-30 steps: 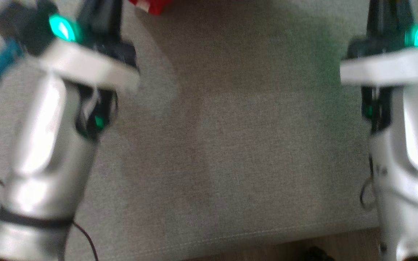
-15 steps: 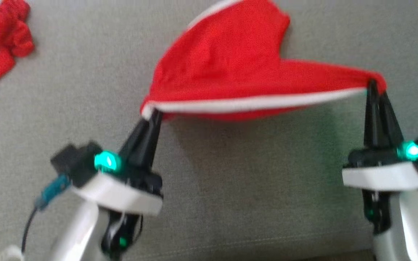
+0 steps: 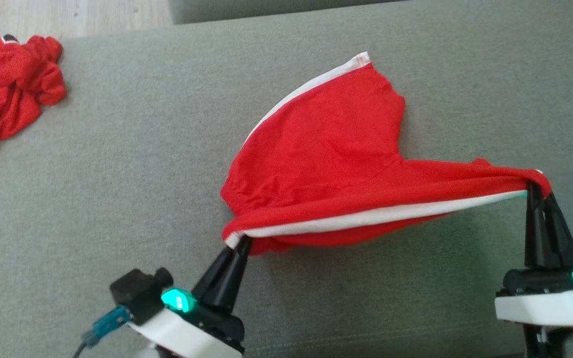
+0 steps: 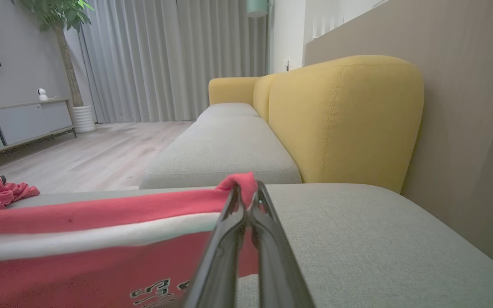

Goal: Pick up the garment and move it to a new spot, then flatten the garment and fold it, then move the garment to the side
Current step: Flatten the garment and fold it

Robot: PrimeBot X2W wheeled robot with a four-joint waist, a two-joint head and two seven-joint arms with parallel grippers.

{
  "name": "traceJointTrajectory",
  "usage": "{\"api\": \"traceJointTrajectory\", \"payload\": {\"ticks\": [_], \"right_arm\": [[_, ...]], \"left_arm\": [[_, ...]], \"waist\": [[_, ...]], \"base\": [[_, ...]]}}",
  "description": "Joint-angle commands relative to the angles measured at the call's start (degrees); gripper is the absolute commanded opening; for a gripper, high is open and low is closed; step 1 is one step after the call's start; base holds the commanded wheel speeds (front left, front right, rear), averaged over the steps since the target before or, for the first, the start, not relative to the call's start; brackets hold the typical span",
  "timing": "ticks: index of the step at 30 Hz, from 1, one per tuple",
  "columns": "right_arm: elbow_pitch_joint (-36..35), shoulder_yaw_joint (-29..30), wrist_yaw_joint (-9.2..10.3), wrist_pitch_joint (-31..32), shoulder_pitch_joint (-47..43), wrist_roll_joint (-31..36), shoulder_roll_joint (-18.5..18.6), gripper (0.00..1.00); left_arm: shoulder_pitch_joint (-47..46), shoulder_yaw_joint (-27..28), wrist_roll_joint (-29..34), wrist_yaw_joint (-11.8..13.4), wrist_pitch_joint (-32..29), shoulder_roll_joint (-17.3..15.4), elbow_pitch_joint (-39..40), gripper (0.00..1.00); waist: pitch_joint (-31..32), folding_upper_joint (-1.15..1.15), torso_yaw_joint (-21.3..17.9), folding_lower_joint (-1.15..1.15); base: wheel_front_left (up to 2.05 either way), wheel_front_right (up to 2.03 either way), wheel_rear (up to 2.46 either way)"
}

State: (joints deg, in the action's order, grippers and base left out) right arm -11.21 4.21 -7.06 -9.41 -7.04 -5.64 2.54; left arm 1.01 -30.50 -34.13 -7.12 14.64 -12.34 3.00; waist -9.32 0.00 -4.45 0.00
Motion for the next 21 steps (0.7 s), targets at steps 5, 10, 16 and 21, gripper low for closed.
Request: {"api": "traceJointTrajectory", "payload": {"ticks": [5,10,16,21], "right_arm": [[1.98,-0.27,-0.43,0.05,5.17,0.68,0.33,0.0],[9.59,-0.04,-0.43,0.59,12.65,2.73,0.36,0.0],[18.35,-2.63,-0.43,2.83,24.98,3.42,3.49,0.0],[27.77,-6.29,-0.43,3.79,35.66,2.88,6.63,0.0]], "left_arm": [[-2.89,-0.72,-3.8,-0.36,-0.99,1.79,-2.88,0.0],[-6.96,-1.47,-6.37,-0.36,-0.86,4.65,-8.28,0.0],[-14.11,1.2,-8.72,-0.36,-0.16,7.83,-14.37,0.0],[-19.08,2.73,-11.59,-0.36,0.13,9.01,-19.31,0.0]], "waist": [[-2.32,0.0,1.49,0.0],[-5.2,0.0,3.21,0.0],[-8.6,0.0,5.28,0.0],[-10.8,0.0,7.04,0.0]], "base": [[0.0,0.0,0.0],[0.0,0.0,0.0],[0.0,0.0,0.0],[0.0,0.0,0.0]]}}
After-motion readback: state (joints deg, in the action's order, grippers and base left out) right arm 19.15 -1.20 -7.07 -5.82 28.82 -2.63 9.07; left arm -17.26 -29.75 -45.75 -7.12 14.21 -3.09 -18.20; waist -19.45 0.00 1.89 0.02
